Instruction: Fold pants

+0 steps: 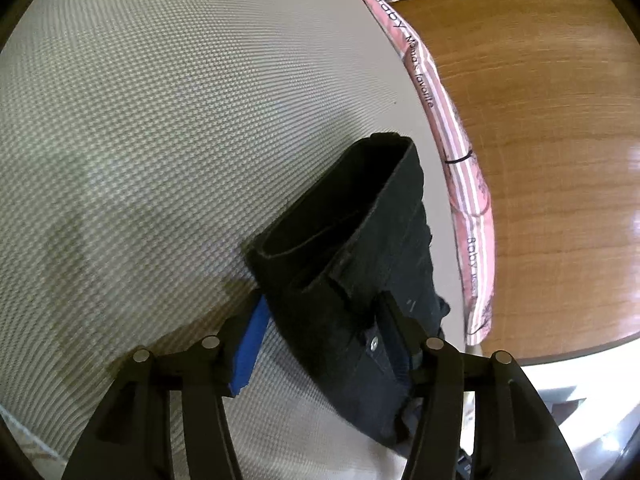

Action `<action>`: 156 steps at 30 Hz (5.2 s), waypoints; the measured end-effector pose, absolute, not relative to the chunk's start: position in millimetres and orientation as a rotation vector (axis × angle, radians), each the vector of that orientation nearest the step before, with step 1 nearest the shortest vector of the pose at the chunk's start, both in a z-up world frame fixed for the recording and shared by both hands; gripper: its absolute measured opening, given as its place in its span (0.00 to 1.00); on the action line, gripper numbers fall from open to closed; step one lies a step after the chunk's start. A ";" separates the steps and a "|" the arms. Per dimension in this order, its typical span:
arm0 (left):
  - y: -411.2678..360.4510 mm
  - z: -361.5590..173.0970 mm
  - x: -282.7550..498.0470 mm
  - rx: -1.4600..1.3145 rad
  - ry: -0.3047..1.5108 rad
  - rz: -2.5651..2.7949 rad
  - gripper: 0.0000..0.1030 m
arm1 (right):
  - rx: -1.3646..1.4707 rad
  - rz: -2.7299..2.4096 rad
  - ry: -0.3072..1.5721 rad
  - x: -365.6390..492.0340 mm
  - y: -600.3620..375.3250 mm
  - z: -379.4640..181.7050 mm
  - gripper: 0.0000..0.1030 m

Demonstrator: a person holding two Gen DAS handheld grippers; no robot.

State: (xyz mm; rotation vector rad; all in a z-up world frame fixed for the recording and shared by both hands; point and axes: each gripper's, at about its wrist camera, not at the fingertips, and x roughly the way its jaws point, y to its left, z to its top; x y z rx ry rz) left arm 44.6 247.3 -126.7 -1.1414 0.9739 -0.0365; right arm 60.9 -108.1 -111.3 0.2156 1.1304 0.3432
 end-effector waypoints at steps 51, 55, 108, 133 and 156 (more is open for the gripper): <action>-66.8 22.9 106.6 -0.358 0.878 -0.586 0.22 | 0.535 0.015 0.913 22.6 -324.3 -65.0 0.65; -117.1 -2.7 105.7 -0.271 0.967 -0.653 0.22 | 0.565 -0.018 0.902 15.2 -347.5 -65.8 0.65; -61.3 -45.4 122.1 -0.100 1.038 -0.482 0.48 | 0.769 0.527 0.948 84.3 -315.8 -99.5 0.11; -118.0 -72.5 98.4 0.094 1.109 -0.638 0.49 | 0.817 0.150 1.010 36.5 -393.2 -132.2 0.28; -110.0 -78.3 69.9 0.119 1.141 -0.707 0.49 | 0.683 0.084 0.994 -28.3 -378.1 -110.8 0.09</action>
